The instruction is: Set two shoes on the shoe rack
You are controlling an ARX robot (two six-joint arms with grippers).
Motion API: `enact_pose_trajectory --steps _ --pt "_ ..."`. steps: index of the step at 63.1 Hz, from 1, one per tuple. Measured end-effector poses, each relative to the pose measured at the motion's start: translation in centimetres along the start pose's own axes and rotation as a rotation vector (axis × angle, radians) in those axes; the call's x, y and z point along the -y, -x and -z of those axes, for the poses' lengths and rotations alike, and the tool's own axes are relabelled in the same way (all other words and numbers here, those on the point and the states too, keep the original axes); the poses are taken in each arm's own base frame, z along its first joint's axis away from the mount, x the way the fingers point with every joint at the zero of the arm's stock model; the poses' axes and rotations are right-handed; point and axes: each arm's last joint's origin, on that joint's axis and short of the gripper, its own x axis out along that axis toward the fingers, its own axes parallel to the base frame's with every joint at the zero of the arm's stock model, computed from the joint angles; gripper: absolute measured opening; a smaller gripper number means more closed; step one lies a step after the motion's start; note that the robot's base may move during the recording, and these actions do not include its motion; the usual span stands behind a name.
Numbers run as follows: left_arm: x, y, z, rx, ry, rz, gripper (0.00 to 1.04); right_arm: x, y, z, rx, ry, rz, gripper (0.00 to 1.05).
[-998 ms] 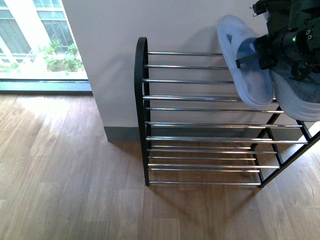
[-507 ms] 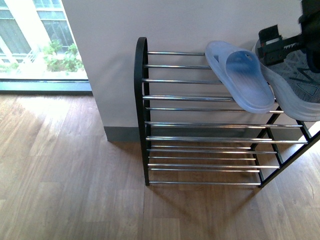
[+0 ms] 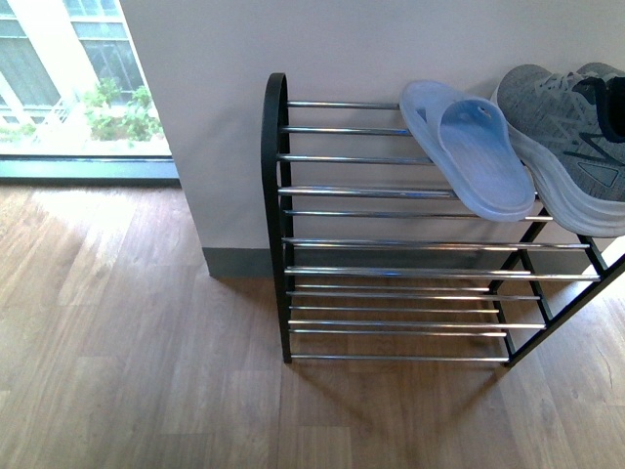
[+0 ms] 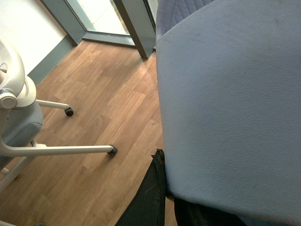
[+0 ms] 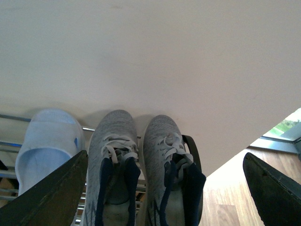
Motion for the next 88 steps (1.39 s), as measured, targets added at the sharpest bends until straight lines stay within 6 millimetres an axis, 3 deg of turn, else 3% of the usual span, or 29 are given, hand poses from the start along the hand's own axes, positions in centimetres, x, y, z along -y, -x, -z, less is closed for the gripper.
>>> enact_pose_trajectory --steps 4,16,42,60,88 --pt "0.0 0.0 0.0 0.000 0.000 0.000 0.02 0.1 0.1 0.1 0.028 -0.033 -0.011 0.93" --pt "0.0 0.0 0.0 0.000 0.000 0.000 0.02 -1.7 2.4 2.8 0.234 -0.201 -0.059 0.64" --pt "0.0 0.0 0.0 0.000 0.000 0.000 0.02 -2.3 8.1 7.3 0.239 -0.247 -0.060 0.01" --pt "0.0 0.0 0.0 0.000 0.000 0.000 0.02 -2.5 11.0 9.3 0.245 -0.252 -0.060 0.01" --pt "0.0 0.0 0.0 0.000 0.000 0.000 0.02 -2.9 13.9 11.9 0.243 -0.251 -0.060 0.01"
